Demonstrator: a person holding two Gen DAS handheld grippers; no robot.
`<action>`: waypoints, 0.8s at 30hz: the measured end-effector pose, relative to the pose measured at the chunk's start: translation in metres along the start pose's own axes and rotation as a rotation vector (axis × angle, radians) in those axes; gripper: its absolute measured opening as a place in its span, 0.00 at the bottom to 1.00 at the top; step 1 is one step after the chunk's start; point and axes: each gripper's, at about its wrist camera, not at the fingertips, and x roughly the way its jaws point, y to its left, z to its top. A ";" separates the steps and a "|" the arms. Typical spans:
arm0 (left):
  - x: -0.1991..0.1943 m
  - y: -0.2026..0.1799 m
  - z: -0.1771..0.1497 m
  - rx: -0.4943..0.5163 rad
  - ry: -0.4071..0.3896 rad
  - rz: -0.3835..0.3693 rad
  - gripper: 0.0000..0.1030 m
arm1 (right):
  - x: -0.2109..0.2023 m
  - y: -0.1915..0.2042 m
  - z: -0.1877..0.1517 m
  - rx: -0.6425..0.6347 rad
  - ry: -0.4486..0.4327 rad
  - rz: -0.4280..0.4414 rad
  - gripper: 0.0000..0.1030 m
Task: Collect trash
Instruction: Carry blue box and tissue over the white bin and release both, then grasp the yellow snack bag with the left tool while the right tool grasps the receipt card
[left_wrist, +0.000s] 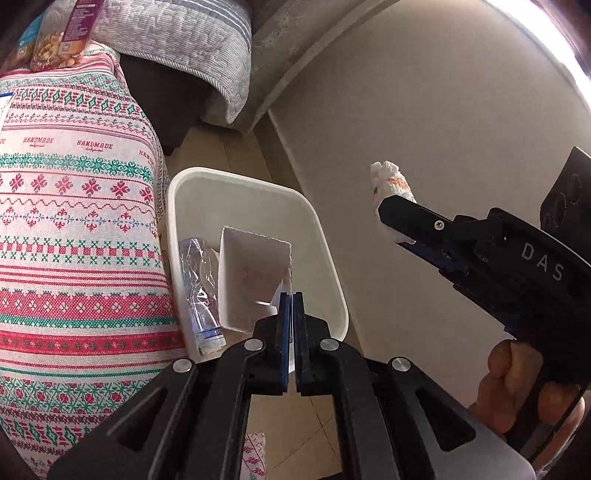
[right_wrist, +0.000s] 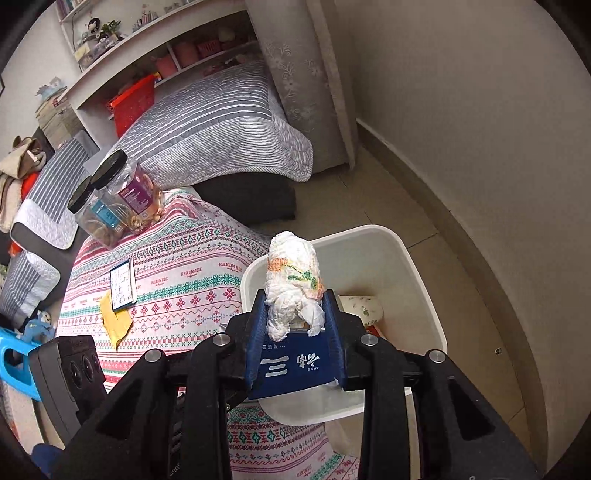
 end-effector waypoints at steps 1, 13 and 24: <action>0.001 0.002 -0.001 -0.002 0.006 -0.003 0.03 | 0.001 -0.001 0.000 0.006 0.001 -0.002 0.35; -0.081 0.051 0.013 -0.034 -0.108 0.168 0.42 | 0.001 0.012 -0.002 -0.028 -0.009 0.014 0.47; -0.187 0.155 0.036 -0.163 -0.177 0.494 0.66 | 0.012 0.060 -0.010 -0.126 0.020 0.082 0.60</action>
